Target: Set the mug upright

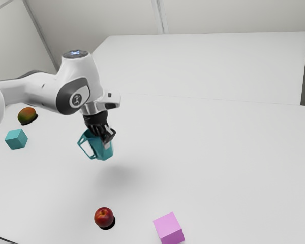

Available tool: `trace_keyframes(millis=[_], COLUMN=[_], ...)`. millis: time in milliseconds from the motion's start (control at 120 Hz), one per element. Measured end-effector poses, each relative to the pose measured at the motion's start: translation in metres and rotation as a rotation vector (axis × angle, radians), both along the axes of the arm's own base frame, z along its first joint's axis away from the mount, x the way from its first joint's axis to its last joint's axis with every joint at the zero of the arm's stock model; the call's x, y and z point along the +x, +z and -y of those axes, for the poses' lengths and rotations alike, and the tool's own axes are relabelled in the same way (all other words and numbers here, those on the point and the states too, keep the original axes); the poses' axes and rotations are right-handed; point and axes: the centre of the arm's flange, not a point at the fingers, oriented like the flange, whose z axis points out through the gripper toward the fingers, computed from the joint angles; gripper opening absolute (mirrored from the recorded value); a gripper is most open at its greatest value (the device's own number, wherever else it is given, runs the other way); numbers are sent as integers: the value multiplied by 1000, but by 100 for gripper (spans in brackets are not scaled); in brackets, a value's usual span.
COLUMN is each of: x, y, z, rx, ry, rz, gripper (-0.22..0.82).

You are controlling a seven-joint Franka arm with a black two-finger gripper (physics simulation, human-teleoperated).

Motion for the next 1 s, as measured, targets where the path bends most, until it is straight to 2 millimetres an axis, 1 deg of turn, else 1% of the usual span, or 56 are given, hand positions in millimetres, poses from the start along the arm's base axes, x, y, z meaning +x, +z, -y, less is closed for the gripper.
trace_keyframes(millis=[167,350,667,1000], x=[-14,-19,-23,-20], y=[-14,-29,-47,-60], z=[-1,-3,-4,-3], rx=[21,44,55,50], ry=[72,129,219,295], rz=[5,40,88,102], gripper=[-18,-18,-18,-18])
